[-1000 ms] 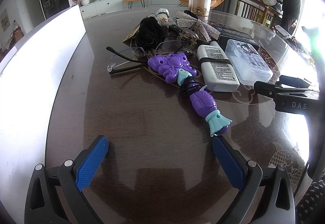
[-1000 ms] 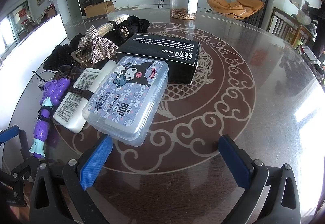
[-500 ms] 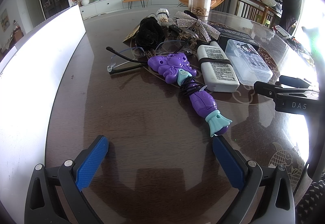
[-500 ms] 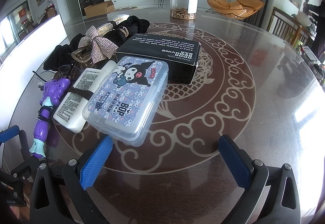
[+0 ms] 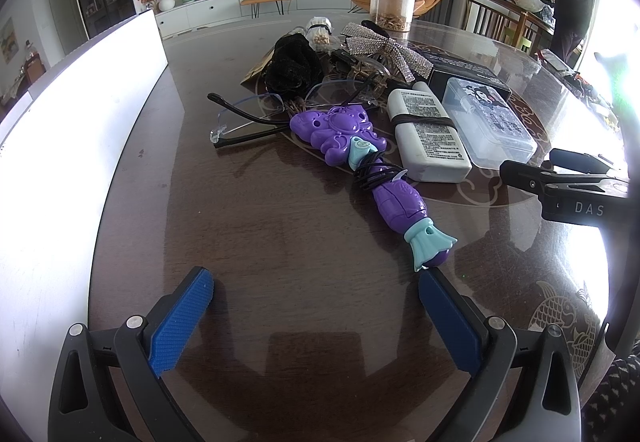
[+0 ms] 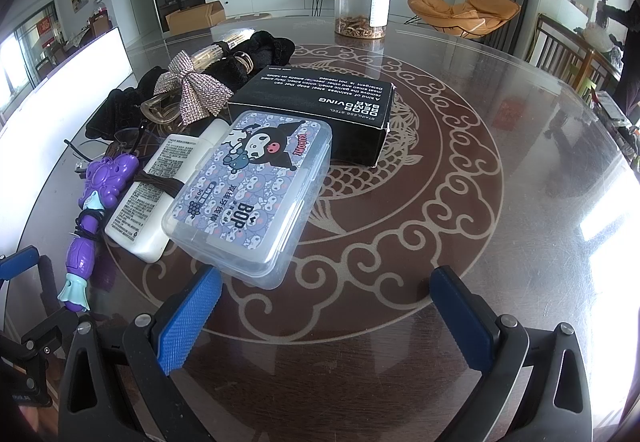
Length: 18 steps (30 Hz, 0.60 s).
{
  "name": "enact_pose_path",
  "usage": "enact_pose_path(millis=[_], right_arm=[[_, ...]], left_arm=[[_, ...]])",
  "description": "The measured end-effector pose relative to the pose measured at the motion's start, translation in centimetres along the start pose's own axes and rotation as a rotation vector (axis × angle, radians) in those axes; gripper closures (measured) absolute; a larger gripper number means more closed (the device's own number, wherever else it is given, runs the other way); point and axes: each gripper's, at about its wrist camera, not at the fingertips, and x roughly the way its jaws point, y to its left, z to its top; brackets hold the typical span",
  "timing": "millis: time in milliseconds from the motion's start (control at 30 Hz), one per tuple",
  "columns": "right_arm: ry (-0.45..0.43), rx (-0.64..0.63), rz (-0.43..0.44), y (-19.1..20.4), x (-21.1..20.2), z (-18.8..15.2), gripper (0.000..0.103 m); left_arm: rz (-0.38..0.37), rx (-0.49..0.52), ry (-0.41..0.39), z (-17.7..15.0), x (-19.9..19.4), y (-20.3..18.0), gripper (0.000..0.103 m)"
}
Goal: Organize objects
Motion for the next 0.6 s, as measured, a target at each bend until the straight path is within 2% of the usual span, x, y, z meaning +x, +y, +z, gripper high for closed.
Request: enact_pose_path(millis=[600], right_arm=[[0.000, 0.000, 0.000, -0.03, 0.08, 0.01, 0.000]], left_arm=[[0.000, 0.000, 0.000, -0.02, 0.02, 0.01, 0.000]])
